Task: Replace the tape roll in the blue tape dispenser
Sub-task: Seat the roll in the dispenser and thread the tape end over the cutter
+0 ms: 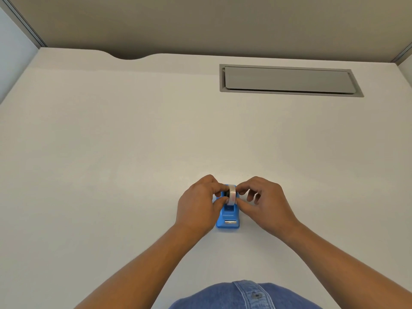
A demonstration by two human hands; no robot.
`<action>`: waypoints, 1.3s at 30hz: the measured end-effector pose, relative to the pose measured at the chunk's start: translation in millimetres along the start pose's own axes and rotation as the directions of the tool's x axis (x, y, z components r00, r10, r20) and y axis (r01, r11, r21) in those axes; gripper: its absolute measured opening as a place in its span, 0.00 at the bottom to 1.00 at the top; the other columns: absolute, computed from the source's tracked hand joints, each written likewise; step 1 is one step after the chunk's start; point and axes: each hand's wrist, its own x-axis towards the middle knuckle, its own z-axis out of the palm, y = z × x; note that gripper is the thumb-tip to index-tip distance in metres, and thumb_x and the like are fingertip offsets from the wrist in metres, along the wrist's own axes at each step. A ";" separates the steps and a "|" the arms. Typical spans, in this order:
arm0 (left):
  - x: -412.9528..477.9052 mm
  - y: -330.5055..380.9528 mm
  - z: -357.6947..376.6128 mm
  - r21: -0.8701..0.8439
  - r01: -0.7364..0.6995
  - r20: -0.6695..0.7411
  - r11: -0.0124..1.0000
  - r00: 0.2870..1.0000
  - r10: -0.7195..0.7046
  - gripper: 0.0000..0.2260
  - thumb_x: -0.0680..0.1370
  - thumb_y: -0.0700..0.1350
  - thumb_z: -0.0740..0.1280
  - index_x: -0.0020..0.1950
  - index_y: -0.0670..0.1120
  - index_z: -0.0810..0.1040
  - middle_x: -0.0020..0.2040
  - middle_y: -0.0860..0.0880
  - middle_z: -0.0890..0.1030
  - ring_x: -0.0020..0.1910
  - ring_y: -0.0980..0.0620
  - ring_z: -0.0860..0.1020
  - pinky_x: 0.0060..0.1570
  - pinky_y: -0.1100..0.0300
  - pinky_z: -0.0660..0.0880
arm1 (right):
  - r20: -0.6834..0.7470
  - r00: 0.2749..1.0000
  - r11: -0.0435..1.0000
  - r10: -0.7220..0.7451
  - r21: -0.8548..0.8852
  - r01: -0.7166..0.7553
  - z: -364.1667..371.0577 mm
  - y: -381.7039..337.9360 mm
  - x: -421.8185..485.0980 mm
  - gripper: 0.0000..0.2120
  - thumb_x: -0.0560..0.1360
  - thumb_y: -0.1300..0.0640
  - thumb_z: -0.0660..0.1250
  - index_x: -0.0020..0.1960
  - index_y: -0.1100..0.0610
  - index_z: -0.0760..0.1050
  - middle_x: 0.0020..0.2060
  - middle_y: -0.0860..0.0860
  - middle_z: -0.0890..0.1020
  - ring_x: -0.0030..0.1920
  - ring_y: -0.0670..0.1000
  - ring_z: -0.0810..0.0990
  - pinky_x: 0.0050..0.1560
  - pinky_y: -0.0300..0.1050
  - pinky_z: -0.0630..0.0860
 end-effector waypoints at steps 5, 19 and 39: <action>4.4 2.3 1.0 -0.085 0.042 -0.014 0.996 0.999 -0.043 0.03 0.76 0.48 0.71 0.48 0.53 0.83 0.42 0.58 0.76 0.36 0.56 0.74 0.37 0.62 0.73 | -0.014 1.000 0.999 0.012 0.050 -0.012 0.4 0.1 -0.9 0.11 0.68 0.59 0.77 0.44 0.46 0.81 0.37 0.41 0.80 0.35 0.46 0.77 0.35 0.31 0.71; -5.0 -19.6 -8.2 0.053 -0.099 0.296 0.994 0.952 0.079 0.43 0.62 0.60 0.79 0.73 0.56 0.65 0.64 0.59 0.66 0.57 0.56 0.74 0.55 0.57 0.77 | 0.062 0.998 0.976 -0.005 -0.219 0.018 -5.3 -16.6 6.0 0.08 0.69 0.55 0.73 0.48 0.51 0.82 0.41 0.46 0.81 0.40 0.47 0.78 0.42 0.42 0.77; -6.9 -16.9 -5.1 0.179 -0.153 0.211 0.972 0.971 0.114 0.39 0.66 0.58 0.77 0.73 0.56 0.64 0.66 0.59 0.68 0.56 0.54 0.76 0.51 0.60 0.76 | 0.154 0.988 0.914 -0.010 -0.399 0.071 -4.9 -23.5 1.0 0.08 0.76 0.53 0.66 0.54 0.48 0.80 0.47 0.47 0.79 0.47 0.49 0.78 0.45 0.45 0.75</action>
